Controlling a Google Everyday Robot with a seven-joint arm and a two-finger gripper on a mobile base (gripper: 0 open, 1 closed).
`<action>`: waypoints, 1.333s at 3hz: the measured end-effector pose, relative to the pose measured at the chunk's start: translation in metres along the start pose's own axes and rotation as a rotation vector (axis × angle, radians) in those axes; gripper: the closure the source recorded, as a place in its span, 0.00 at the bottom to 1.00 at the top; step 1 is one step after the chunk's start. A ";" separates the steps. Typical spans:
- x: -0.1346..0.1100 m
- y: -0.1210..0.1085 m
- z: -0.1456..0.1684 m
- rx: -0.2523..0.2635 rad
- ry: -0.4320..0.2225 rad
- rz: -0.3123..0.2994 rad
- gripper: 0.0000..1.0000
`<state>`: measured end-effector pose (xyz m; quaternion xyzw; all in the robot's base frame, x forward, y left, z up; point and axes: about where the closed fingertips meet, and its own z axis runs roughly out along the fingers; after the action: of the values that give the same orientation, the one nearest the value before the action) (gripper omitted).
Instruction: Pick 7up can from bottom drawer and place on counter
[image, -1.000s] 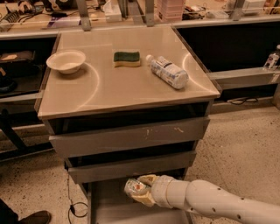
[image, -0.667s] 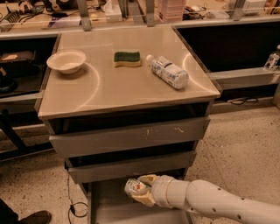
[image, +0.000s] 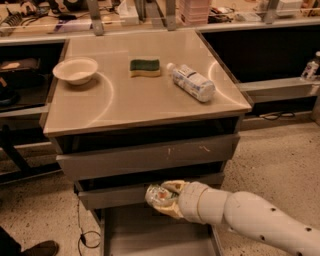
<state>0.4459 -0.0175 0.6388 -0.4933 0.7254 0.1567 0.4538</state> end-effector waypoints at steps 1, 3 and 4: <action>-0.061 -0.014 -0.026 0.017 -0.001 -0.106 1.00; -0.087 -0.030 -0.038 0.048 -0.018 -0.152 1.00; -0.132 -0.055 -0.058 0.089 -0.046 -0.220 1.00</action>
Offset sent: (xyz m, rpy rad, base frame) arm 0.0046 0.0081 0.0553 -0.0400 -0.0679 0.0333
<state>0.4768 -0.0069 0.7894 -0.5456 0.6625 0.0851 0.5061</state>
